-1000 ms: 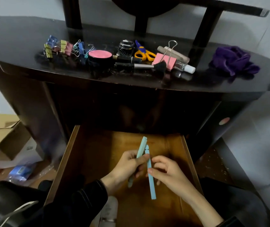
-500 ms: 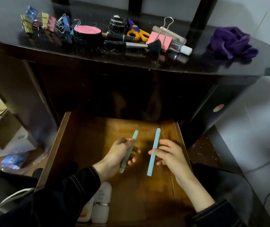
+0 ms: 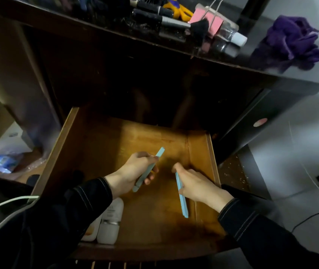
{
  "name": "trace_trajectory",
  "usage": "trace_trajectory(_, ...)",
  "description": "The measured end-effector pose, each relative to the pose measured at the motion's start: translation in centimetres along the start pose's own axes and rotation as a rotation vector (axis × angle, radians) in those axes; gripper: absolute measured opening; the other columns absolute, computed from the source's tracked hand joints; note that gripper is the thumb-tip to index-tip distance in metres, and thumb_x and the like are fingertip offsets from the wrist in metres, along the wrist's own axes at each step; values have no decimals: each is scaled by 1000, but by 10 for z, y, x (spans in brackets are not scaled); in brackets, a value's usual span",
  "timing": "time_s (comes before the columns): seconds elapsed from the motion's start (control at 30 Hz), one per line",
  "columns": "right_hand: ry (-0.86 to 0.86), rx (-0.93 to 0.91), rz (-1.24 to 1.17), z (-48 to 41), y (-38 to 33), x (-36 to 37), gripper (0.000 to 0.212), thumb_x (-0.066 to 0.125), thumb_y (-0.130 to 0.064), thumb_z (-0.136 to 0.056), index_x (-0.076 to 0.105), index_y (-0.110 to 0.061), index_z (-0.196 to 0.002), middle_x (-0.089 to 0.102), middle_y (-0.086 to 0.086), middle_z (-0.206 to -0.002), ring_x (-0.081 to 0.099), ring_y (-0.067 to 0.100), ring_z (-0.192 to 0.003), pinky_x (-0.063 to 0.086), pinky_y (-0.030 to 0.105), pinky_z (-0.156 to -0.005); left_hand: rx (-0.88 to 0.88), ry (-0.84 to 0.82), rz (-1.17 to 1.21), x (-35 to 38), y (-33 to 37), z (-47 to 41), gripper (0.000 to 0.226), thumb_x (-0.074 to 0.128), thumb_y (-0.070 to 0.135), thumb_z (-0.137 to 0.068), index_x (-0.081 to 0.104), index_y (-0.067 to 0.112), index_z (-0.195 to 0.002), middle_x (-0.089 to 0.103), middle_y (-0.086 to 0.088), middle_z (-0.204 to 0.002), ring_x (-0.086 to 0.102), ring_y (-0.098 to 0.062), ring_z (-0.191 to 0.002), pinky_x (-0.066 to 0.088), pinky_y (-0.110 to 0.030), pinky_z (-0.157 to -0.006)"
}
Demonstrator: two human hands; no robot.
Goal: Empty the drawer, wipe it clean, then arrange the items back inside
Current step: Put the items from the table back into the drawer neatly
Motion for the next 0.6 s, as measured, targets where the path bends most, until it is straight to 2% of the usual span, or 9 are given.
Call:
trace_trajectory(0.1, -56, -32, 121, 0, 0, 6, 47, 68, -7, -91, 41, -20, -127, 62, 3, -93, 66, 22, -75, 60, 42, -67, -9, -26, -14, 5, -1, 4, 26, 58, 20, -100, 56, 1, -118, 56, -13, -83, 50, -18, -56, 36, -27, -43)
trace_trajectory(0.17, -50, -16, 112, -2, 2, 8, 43, 67, -5, -91, 46, -22, -124, 62, -1, -94, 64, 19, -74, 56, 35, -61, -9, -37, -23, 7, 0, 6, 26, 57, 20, -101, 56, 1, -118, 56, -13, -84, 50, -18, -57, 36, -26, -43)
trace_trajectory(0.23, -28, 33, 35, -5, 5, 10, 40, 65, -2, -90, 50, -23, -120, 58, -6, -87, 59, 14, -68, 44, 26, -51, -9, -42, -22, 8, 1, 7, 26, 57, 21, -101, 55, 1, -119, 56, -14, -85, 50, -18, -57, 36, -26, -43)
trace_trajectory(0.27, -26, 61, -8, -7, 7, 12, 40, 64, 0, -89, 51, -23, -118, 57, -6, -85, 59, 13, -66, 43, 26, -49, -9, -44, -22, 8, 1, 7, 26, 56, 21, -101, 55, 2, -119, 56, -14, -85, 50, -18, -57, 36, -26, -43)
trace_trajectory(0.33, -44, 120, -108, -11, 11, 16, 40, 62, 4, -88, 51, -21, -117, 62, 0, -87, 66, 18, -71, 56, 34, -57, -12, -49, -28, 9, 1, 8, 26, 56, 21, -101, 56, 2, -118, 57, -13, -84, 50, -17, -57, 37, -26, -44)
trace_trajectory(0.4, -67, 174, -206, -13, 13, 19, 43, 63, 6, -88, 48, -19, -119, 66, 8, -94, 72, 21, -74, 63, 37, -68, -16, -51, -35, 9, 0, 8, 25, 56, 21, -101, 57, 2, -118, 57, -12, -83, 50, -17, -57, 37, -26, -44)
trace_trajectory(0.47, -68, 201, -235, -15, 14, 20, 50, 64, 6, -88, 42, -18, -126, 63, 10, -99, 72, 22, -75, 64, 36, -67, -22, -49, -32, 8, -1, 8, 25, 56, 21, -101, 57, 2, -117, 57, -12, -84, 50, -17, -57, 37, -26, -43)
trace_trajectory(0.6, 18, 136, -82, -13, 10, 14, 77, 60, 4, -89, 21, -23, -150, 59, 3, -101, 65, 17, -75, 56, 30, -65, -22, -59, -20, 9, 0, 7, 24, 56, 21, -101, 57, 2, -117, 57, -12, -83, 50, -17, -57, 37, -25, -43)
Point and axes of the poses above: each hand's wrist, its own z-axis away from the middle knuckle, its own x-axis out of the palm, y = z × x, the point moved 8 cm from there along -z, towards the middle knuckle
